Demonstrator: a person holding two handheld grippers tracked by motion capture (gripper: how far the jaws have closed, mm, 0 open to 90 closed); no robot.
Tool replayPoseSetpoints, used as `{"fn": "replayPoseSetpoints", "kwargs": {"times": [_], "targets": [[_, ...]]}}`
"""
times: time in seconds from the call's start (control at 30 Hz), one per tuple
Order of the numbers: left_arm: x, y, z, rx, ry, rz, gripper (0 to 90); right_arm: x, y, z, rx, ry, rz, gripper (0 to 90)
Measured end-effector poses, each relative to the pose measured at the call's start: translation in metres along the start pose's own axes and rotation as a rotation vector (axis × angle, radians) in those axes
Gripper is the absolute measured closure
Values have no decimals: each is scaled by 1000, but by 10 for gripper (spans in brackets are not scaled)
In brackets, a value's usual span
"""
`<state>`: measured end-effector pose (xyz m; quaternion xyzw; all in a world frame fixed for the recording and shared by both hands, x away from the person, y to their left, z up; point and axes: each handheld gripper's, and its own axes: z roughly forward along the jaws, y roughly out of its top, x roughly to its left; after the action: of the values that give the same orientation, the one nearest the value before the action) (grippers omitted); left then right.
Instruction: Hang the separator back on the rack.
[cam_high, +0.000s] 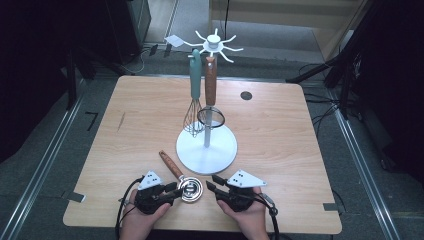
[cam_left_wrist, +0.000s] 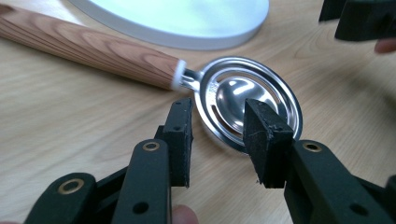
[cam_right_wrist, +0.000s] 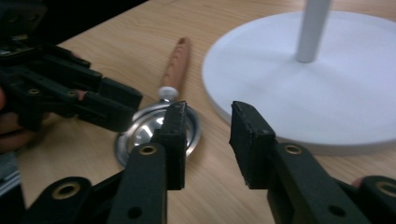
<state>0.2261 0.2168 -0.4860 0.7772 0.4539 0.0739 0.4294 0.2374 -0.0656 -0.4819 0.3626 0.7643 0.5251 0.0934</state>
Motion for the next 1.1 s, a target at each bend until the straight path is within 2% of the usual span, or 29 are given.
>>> {"fn": "replayPoseSetpoints", "kwargs": {"times": [0.1, 0.2, 0.33, 0.43, 0.53, 0.63, 0.87, 1.1], "targets": [[11, 2, -8, -22, 8, -24, 684, 10, 2, 11, 45, 49, 3, 847], [22, 2, -14, -31, 35, -32, 753, 18, 3, 28, 88, 70, -5, 891], [38, 0, -23, -49, 87, -53, 820, 24, 0, 45, 162, 65, -29, 900], [51, -1, -28, -57, 111, -81, 831, 24, -2, 50, 195, 51, -13, 900], [57, -1, -31, -69, 118, -99, 824, 23, -3, 51, 235, 50, -14, 900], [58, -1, -32, -68, 117, -96, 810, 23, -4, 50, 245, 52, -21, 900], [57, -3, -28, -62, 118, -90, 794, 19, -9, 41, 241, 58, -34, 897], [57, -3, -27, -60, 124, -91, 794, 14, -15, 24, 244, 42, -30, 886]]}}
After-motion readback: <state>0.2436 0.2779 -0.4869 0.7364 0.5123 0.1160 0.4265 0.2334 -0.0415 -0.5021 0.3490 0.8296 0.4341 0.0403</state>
